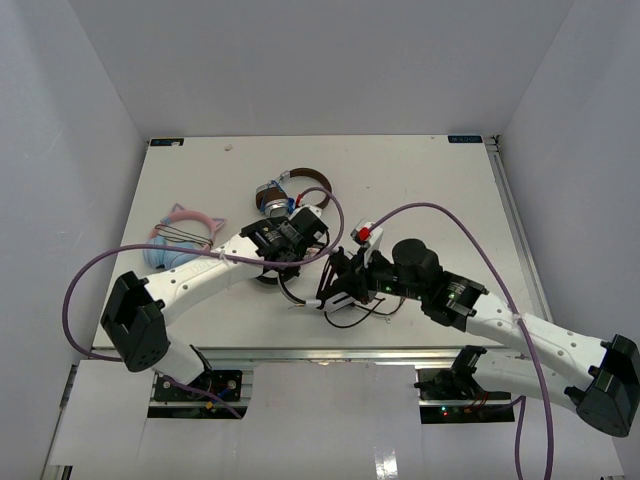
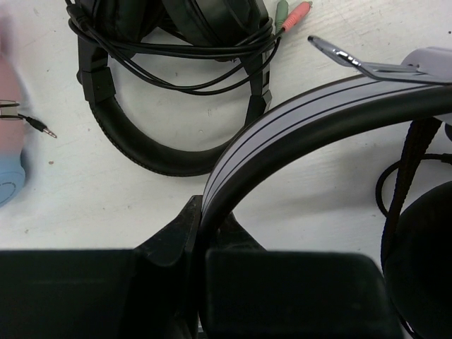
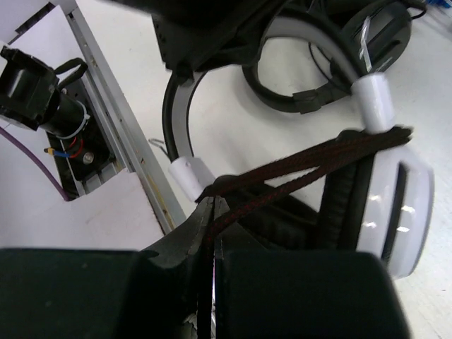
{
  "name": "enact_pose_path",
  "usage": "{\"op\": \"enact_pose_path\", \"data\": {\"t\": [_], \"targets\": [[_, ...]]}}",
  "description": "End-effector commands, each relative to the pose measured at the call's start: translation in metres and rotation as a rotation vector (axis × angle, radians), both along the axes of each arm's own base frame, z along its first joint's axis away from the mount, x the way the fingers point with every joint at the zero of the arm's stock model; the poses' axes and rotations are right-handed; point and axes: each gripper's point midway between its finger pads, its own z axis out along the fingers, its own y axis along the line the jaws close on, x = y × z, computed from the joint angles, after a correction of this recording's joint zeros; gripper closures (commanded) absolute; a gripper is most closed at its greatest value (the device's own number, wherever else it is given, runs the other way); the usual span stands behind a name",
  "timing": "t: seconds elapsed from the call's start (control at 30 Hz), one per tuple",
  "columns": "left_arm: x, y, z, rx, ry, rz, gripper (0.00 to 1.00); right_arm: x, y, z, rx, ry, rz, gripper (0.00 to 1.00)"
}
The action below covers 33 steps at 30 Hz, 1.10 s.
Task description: Wrap the headphones
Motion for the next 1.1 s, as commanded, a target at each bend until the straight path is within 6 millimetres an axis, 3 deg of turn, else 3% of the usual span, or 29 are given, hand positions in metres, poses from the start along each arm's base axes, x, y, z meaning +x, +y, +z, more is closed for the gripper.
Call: {"op": "enact_pose_path", "data": {"t": [0.0,0.2,0.43,0.6,0.8,1.07], "targets": [[0.019,-0.01,0.037,-0.225,-0.089,0.091,1.0,-0.019,0.015,0.019,0.146,-0.024,0.036,0.92],[0.018,-0.008,0.046,-0.279,-0.108,0.143,1.0,-0.04,0.021,-0.006,0.157,-0.032,0.073,0.92],[0.014,-0.015,0.062,-0.385,-0.116,0.171,1.0,-0.054,0.029,-0.016,0.154,-0.024,0.074,0.92],[0.016,-0.014,0.075,-0.441,-0.122,0.199,1.0,-0.061,0.031,-0.027,0.123,-0.035,0.039,0.86],[0.011,-0.025,0.092,-0.551,-0.125,0.172,1.0,-0.061,0.033,-0.046,0.055,-0.051,-0.02,0.85],[0.006,-0.02,0.116,-0.601,-0.151,0.179,1.0,-0.052,0.029,-0.083,-0.05,-0.12,-0.131,0.83]]}}
